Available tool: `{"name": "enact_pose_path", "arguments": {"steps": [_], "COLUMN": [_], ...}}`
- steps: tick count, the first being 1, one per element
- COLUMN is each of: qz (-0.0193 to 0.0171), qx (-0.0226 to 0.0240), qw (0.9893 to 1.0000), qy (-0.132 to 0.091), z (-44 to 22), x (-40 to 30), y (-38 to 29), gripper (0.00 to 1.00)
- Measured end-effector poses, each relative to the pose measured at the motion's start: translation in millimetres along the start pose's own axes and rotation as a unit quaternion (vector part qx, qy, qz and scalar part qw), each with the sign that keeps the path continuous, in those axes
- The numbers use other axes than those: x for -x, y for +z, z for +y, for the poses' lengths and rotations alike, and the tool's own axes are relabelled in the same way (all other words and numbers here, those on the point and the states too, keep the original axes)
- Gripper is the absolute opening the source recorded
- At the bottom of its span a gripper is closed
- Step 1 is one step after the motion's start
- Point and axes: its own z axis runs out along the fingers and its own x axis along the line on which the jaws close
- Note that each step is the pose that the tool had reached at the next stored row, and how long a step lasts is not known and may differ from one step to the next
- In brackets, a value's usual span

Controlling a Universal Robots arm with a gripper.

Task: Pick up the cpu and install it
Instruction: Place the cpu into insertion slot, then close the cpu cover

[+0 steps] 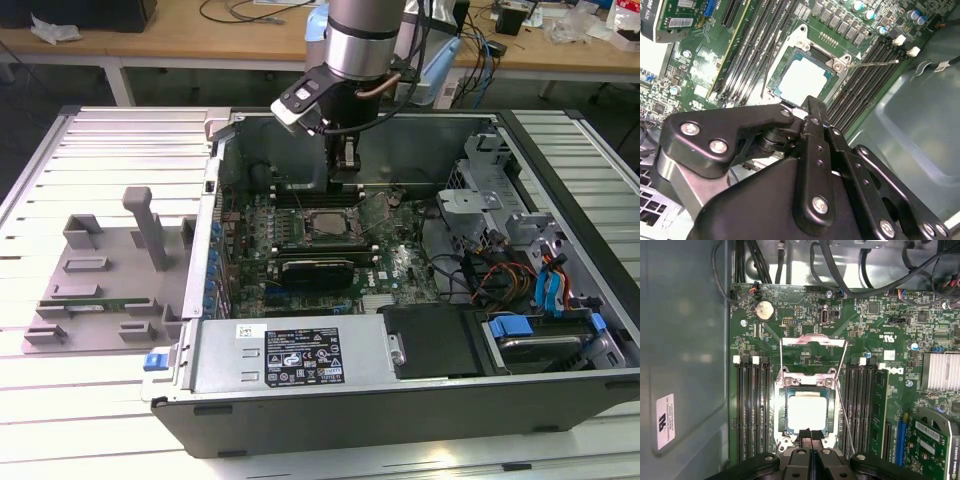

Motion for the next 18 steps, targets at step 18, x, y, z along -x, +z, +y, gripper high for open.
{"name": "enact_pose_path", "arguments": {"steps": [18], "qz": [-0.0003], "qx": [0.0000], "qw": [1.0000], "qy": [0.000], "z": [6.7], "x": [0.9], "y": [-23.8], "gripper": [0.11]}}
